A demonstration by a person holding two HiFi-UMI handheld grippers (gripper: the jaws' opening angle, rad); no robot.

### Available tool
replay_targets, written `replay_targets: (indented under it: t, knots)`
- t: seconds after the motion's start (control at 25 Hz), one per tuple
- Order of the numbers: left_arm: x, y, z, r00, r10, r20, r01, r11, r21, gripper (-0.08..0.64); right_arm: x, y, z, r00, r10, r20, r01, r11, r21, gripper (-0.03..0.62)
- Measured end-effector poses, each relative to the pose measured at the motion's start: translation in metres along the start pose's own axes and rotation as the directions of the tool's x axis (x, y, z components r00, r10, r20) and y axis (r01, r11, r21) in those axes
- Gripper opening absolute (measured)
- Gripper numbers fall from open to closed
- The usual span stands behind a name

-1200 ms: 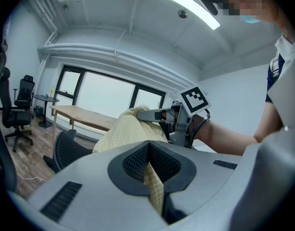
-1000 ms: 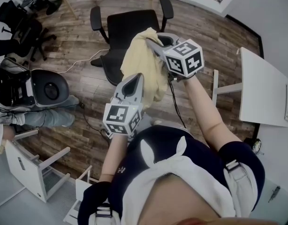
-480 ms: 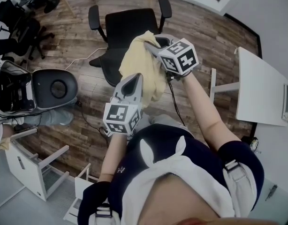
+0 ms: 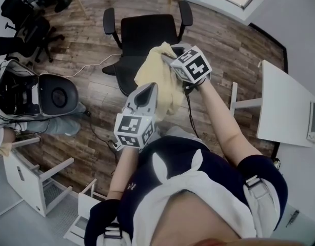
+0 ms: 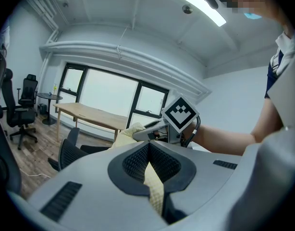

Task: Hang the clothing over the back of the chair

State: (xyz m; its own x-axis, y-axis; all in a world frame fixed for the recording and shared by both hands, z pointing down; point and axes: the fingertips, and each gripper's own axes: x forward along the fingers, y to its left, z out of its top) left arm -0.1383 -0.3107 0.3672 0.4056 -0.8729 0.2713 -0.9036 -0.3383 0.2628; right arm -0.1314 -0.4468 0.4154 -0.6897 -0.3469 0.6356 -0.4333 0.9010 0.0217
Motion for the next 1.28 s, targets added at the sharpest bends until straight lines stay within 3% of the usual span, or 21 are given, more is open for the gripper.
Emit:
replay_targets:
  t: [0.56, 0.84, 1.08, 1.28]
  knots:
    - [0.007, 0.006, -0.008, 1.0, -0.016, -0.017, 0.015, 1.0, -0.023, 0.006, 0.021, 0.011, -0.019, 0.985, -0.031, -0.172, 0.002, 0.986, -0.167, 0.201]
    - [0.009, 0.009, -0.013, 1.0, -0.017, -0.018, 0.016, 0.999, -0.035, 0.006, 0.027, 0.015, -0.023, 0.967, -0.073, -0.243, -0.006, 0.951, -0.309, 0.227]
    - [0.017, 0.01, -0.013, 1.0, -0.021, -0.016, 0.02, 0.999, -0.037, 0.006, 0.021, 0.0, -0.014, 0.977, -0.121, -0.175, 0.06, 0.946, -0.318, 0.261]
    - [0.024, 0.012, -0.009, 1.0, -0.019, -0.017, 0.018, 0.999, -0.042, 0.006, 0.0, -0.016, 0.014, 0.988, -0.153, -0.012, 0.147, 0.963, -0.228, 0.261]
